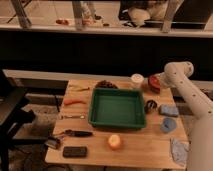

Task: Stack bowls on top of each other

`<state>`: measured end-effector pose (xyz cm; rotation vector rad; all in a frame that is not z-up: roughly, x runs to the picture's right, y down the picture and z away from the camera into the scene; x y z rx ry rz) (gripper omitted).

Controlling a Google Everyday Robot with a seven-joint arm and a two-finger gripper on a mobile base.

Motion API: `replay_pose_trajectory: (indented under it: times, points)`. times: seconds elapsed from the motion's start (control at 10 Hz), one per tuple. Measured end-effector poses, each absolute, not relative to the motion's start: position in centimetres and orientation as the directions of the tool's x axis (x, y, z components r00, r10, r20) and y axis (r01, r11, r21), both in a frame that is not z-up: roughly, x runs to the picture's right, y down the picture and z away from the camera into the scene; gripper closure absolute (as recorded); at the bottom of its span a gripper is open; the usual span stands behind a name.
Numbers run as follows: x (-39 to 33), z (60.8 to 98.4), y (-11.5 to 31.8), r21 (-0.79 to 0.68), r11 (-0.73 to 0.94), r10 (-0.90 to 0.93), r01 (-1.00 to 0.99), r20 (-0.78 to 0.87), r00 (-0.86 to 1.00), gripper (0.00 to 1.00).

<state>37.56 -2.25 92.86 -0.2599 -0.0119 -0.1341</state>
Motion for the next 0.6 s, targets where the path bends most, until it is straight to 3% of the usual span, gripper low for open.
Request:
replay_pose_trajectory:
  times: [0.3, 0.6]
  points:
    - [37.3, 93.5, -1.7, -0.263, 0.957, -0.117, 0.123, 0.037, 0.992, 0.20]
    - [37.9, 90.8, -2.5, -0.226, 0.968, -0.103, 0.107, 0.029, 0.994, 0.20]
